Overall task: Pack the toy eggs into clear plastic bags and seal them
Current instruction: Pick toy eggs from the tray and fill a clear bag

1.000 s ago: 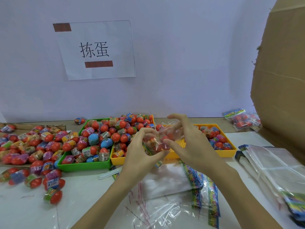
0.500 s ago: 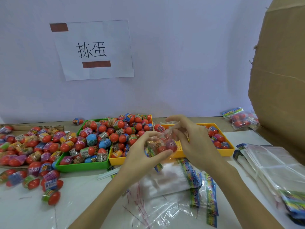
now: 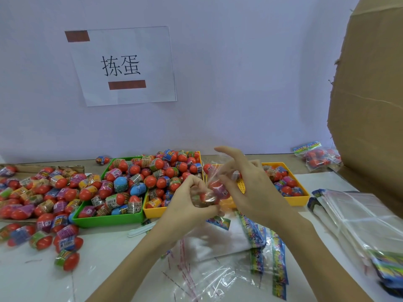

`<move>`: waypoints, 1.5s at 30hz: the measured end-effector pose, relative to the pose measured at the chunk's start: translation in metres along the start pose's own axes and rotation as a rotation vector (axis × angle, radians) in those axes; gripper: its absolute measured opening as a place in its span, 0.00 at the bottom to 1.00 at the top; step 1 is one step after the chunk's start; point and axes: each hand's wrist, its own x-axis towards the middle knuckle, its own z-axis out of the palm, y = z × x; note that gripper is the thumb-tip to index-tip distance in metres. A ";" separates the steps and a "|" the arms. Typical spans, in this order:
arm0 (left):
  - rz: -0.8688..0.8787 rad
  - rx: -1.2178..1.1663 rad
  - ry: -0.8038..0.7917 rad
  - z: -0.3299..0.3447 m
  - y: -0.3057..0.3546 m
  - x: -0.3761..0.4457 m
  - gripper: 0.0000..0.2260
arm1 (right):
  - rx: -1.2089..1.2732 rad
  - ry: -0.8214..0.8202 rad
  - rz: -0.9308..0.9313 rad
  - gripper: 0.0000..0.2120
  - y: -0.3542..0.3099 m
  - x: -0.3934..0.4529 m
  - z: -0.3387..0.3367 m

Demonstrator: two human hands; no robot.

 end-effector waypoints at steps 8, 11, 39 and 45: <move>0.007 -0.027 0.077 0.000 -0.006 0.003 0.21 | -0.066 -0.088 0.077 0.33 0.005 0.000 0.000; 0.006 -0.005 0.088 0.001 -0.008 0.004 0.22 | -0.082 -0.092 0.104 0.32 0.005 0.000 0.000; -0.088 -0.194 -0.071 -0.002 0.010 0.000 0.19 | 0.131 -0.065 0.078 0.30 -0.007 0.001 -0.003; -0.044 -0.131 -0.055 -0.005 0.010 0.001 0.19 | 0.199 -0.008 0.069 0.27 -0.012 0.001 -0.005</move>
